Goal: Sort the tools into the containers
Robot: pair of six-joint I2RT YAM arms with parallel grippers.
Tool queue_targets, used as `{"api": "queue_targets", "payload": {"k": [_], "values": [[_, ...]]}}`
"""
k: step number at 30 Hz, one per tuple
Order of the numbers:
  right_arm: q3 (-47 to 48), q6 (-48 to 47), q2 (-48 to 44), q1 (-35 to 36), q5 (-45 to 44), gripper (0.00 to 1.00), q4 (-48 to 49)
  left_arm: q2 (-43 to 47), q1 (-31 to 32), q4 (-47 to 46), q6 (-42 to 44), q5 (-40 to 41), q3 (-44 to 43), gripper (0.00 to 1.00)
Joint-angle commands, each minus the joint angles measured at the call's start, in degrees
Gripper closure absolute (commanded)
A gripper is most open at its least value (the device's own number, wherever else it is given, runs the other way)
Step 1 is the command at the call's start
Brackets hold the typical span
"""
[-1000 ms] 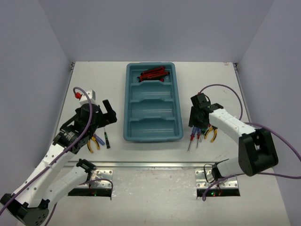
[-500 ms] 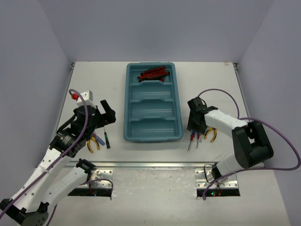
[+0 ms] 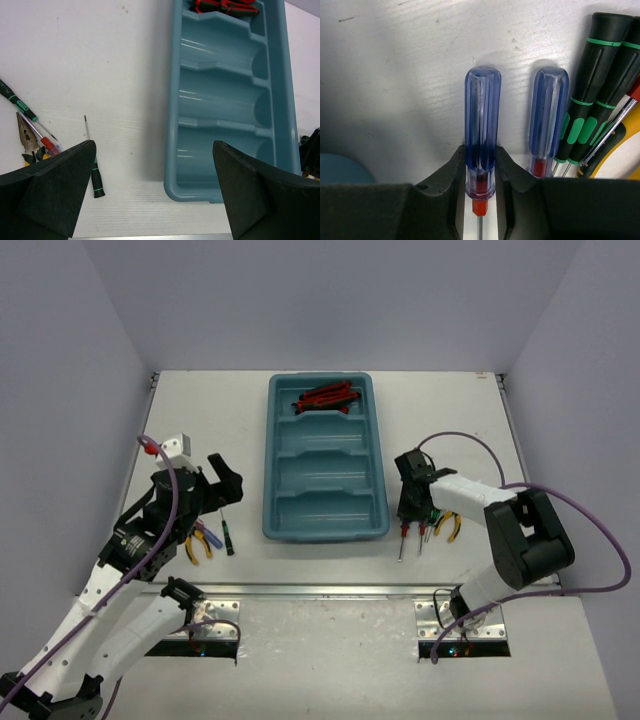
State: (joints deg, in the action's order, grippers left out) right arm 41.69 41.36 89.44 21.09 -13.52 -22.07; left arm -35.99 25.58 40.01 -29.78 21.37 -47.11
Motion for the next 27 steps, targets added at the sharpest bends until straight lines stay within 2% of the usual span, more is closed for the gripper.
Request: {"api": "queue_targets", "payload": {"k": [1, 6, 9, 12, 18, 22, 24, 27], "values": [[0.2, 1.8, -5.3, 0.6, -3.0, 0.88, -0.3, 0.3, 0.3, -2.8, 1.0, -0.4, 0.0, 0.0], [4.8, -2.1, -12.5, 0.5, -7.4, 0.94, -4.3, 0.3, 0.3, -2.5, 0.9, 0.0, 0.0, 0.0], [9.1, -8.1, -14.7, 0.4, -10.0, 0.95, -4.0, 0.8, 0.3, -2.5, 0.8, 0.3, -0.1, 0.0], [16.5, -25.5, -11.9, 0.4, -9.8, 1.0, 1.4, 1.4, 0.3, -2.4, 0.8, 0.5, 0.0, 0.0], [26.2, -45.5, -3.8, 0.4, 4.8, 1.0, 16.7, 1.6, 0.3, -2.5, 0.7, 0.6, 0.0, 0.0], [29.9, -61.1, 1.7, 0.6, 27.2, 0.93, 25.2, 2.0, 0.3, -2.4, 0.6, 0.8, 0.1, 0.0], [35.5, -65.4, 7.9, 0.6, 34.3, 0.94, 22.7, 2.5, 0.3, -2.5, 0.6, 0.7, 0.1, 0.0], [49.9, -73.4, 18.1, 1.2, 40.5, 0.95, 13.5, 3.2, 0.3, -2.9, 0.8, 0.2, 0.4, 0.0]]}}
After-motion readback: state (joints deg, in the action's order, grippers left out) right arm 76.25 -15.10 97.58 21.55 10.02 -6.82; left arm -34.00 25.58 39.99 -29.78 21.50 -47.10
